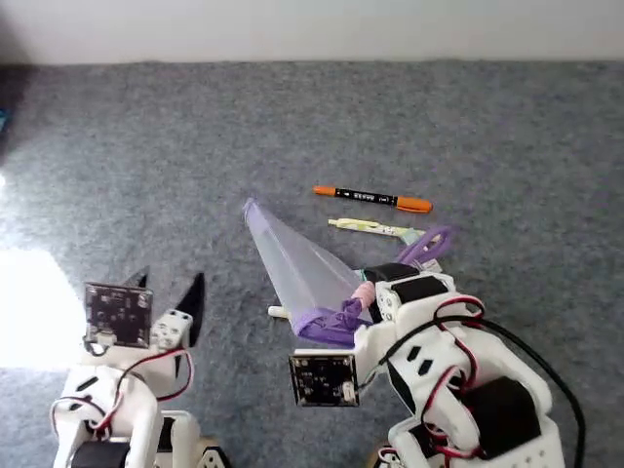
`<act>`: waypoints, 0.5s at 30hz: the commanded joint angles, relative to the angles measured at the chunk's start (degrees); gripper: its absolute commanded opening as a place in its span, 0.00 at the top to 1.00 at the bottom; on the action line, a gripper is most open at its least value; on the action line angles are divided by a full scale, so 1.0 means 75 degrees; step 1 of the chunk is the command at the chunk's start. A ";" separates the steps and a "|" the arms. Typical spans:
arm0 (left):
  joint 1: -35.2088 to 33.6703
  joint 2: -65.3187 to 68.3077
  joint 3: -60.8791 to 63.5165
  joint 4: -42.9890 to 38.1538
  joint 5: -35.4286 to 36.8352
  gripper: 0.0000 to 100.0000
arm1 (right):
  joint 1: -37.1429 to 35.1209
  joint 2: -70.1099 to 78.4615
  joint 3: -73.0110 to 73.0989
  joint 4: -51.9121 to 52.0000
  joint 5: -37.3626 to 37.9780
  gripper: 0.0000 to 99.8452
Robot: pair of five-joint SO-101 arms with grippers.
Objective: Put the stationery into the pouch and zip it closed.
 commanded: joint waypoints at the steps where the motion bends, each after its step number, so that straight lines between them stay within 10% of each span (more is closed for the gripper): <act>1: 0.0785 0.0000 -0.0838 0.0363 0.0211 0.76 | -0.0076 0.0604 -0.0059 -0.0744 -0.0328 0.99; 15: 0.1254 0.0000 -0.1870 0.1137 0.1043 0.70 | -0.1166 0.1354 -0.0082 -0.2069 -0.0410 0.99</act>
